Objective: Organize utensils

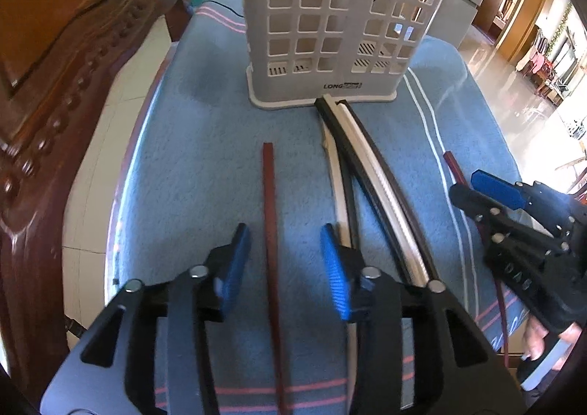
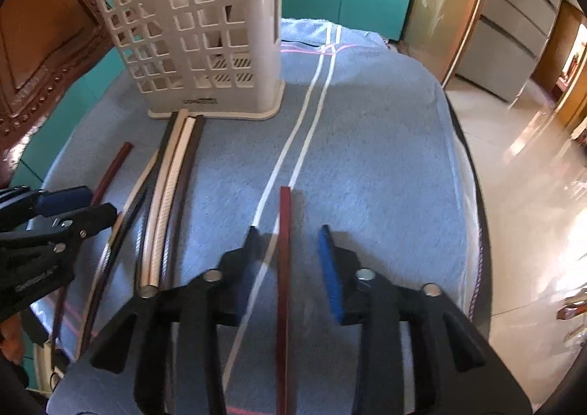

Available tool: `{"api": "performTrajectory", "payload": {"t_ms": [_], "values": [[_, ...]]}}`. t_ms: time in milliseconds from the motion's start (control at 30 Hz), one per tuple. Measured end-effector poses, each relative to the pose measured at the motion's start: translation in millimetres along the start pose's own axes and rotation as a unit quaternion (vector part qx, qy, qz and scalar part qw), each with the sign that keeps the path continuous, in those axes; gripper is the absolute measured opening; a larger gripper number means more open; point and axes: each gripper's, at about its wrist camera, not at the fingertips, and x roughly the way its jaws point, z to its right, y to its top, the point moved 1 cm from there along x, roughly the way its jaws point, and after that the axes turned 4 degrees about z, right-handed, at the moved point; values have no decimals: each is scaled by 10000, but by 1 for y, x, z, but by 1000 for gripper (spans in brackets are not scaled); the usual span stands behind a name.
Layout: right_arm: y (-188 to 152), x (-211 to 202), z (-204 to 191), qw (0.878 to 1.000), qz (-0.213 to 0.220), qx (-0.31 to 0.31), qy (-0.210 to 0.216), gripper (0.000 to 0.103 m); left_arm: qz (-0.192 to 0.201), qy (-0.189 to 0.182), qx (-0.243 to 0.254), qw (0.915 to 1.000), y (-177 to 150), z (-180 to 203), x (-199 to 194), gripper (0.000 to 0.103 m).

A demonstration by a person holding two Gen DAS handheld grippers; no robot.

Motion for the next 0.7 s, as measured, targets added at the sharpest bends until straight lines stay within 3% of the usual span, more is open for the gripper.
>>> {"api": "performTrajectory", "payload": {"t_ms": [133, 433, 700], "values": [[0, 1, 3, 10000, 46, 22, 51, 41, -25, -430, -213, 9988, 4, -2, -2, 45], [0, 2, 3, 10000, 69, -11, 21, 42, 46, -552, -416, 9976, 8, -20, -3, 47], [16, 10, -2, 9997, -212, -82, -17, 40, -173, -36, -267, 9995, 23, -24, 12, 45]]}}
